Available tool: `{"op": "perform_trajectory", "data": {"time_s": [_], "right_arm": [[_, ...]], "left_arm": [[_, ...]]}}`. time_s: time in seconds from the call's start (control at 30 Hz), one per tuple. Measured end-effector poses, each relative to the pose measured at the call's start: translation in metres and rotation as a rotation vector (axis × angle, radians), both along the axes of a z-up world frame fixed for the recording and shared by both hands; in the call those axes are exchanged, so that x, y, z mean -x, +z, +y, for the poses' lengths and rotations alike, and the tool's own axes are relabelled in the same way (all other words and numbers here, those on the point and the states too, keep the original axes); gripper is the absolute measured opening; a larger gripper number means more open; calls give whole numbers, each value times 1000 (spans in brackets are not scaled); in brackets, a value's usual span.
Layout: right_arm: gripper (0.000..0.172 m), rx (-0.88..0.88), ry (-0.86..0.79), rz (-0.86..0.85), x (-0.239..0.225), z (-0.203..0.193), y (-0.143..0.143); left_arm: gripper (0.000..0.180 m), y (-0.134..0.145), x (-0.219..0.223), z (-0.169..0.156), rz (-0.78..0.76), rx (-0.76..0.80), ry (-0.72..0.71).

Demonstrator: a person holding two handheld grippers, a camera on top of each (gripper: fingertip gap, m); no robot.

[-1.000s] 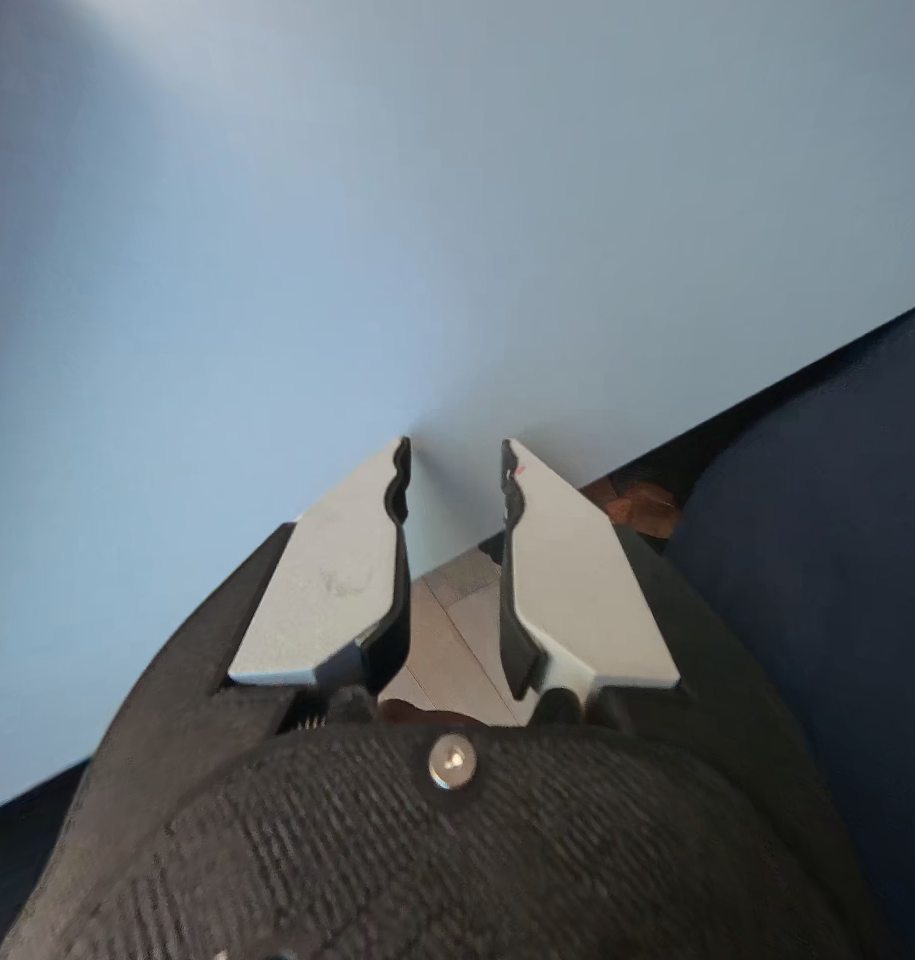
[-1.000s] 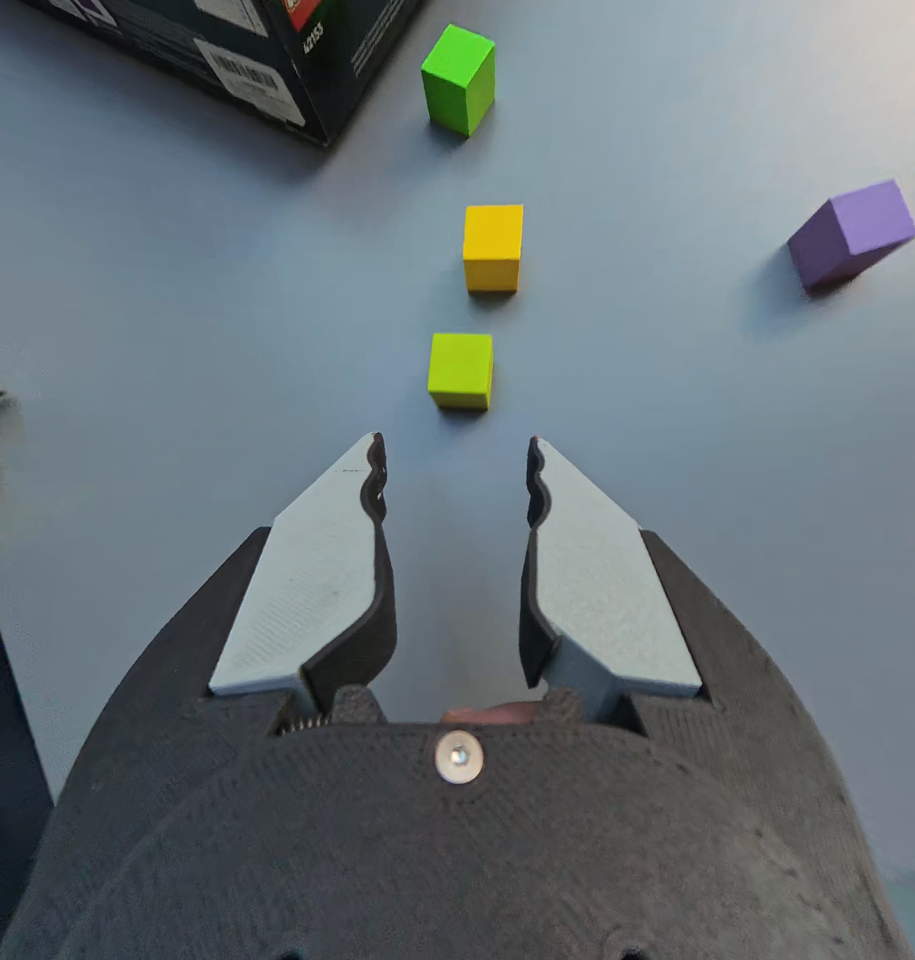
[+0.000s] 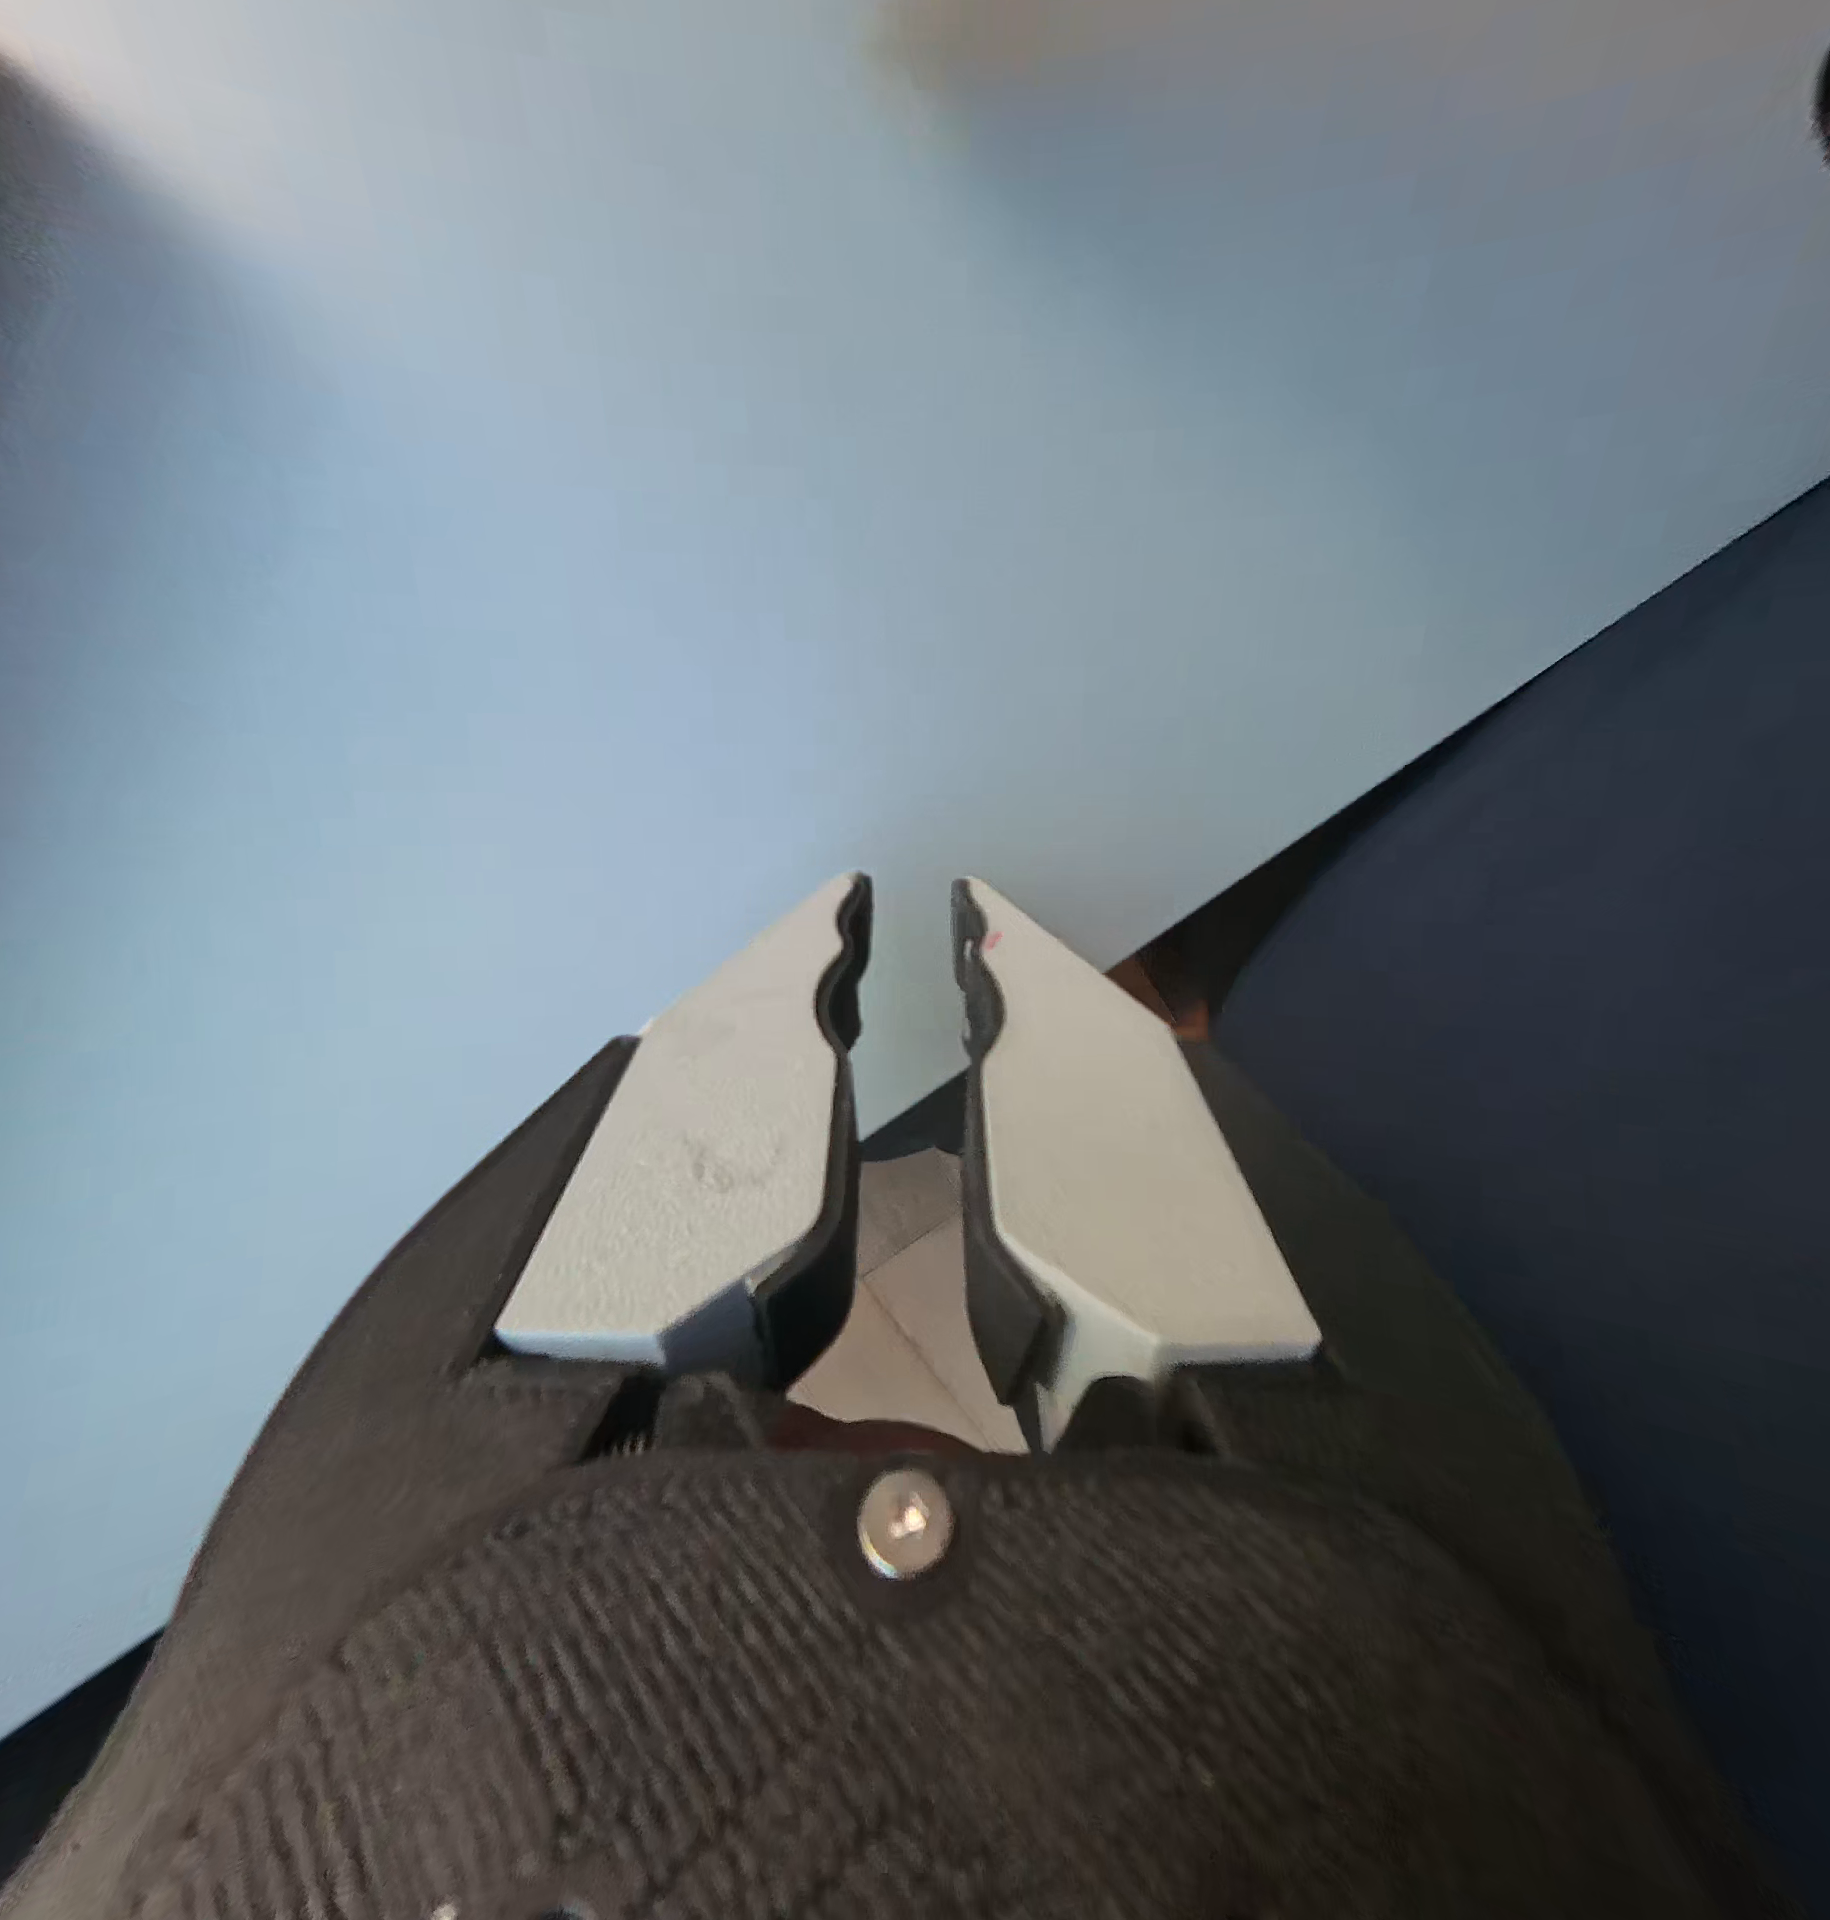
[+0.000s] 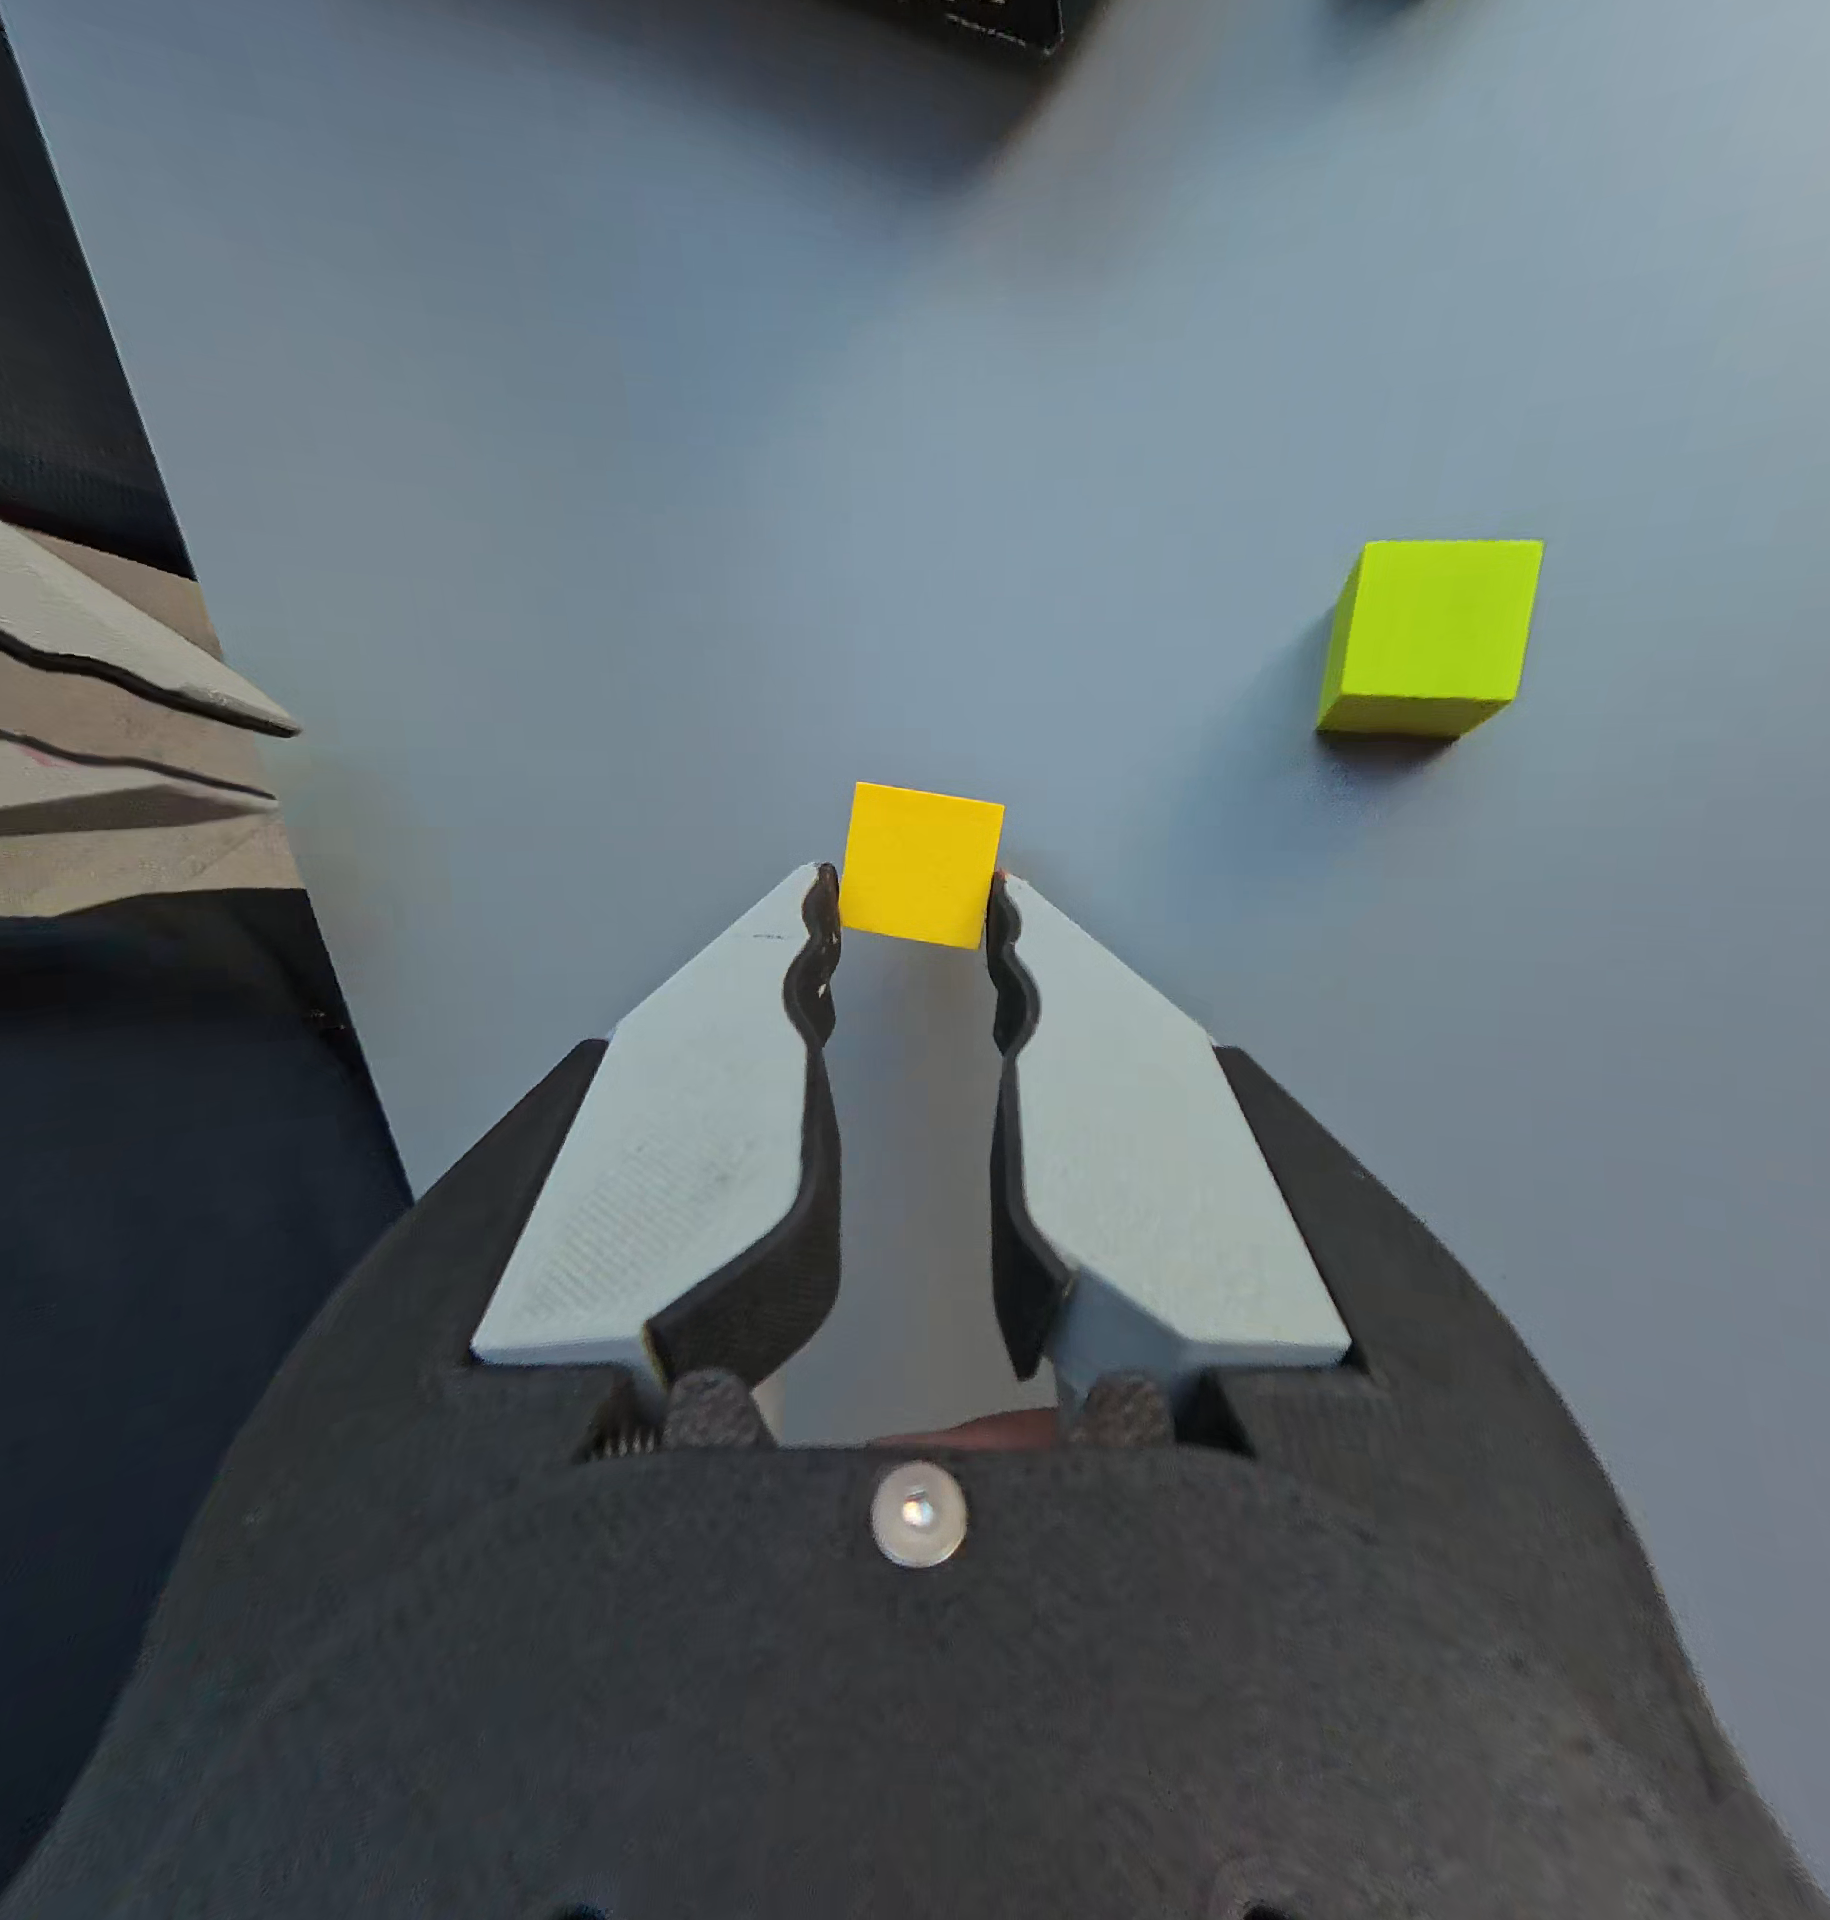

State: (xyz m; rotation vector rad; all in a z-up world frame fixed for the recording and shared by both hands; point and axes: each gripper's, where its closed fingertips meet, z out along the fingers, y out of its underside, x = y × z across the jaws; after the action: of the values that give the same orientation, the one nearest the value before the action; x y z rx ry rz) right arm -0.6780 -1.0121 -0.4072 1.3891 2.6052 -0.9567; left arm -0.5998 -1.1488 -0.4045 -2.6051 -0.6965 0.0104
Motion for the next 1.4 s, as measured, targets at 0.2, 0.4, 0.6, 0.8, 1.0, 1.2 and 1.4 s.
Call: {"op": "perform_trajectory", "data": {"time_s": [0.2, 0.4, 0.6, 0.8, 1.0, 1.2, 1.4], "right_arm": [[26, -48, -147, -22, -10, -19, 3], [26, -84, -269, -99, -23, -58, -5], [26, -196, -266, -102, -25, -60, -6], [26, -218, -266, -71, -7, -46, 2], [26, -206, -213, -18, 24, -28, 2], [26, -187, -66, 16, 44, -31, -13], [28, -135, 36, 50, 43, -42, -28]], "left_arm": [[5, 73, 15, -15, -75, -91, -47], [27, 141, 19, -65, -46, -157, -122], [44, 159, 24, -117, -21, -183, -86], [41, 154, 50, -183, 108, -146, 123], [33, 164, 73, -248, 387, -39, 396], [28, 161, 72, -286, 514, 32, 561], [23, 178, 75, -298, 650, 267, 390]]}}
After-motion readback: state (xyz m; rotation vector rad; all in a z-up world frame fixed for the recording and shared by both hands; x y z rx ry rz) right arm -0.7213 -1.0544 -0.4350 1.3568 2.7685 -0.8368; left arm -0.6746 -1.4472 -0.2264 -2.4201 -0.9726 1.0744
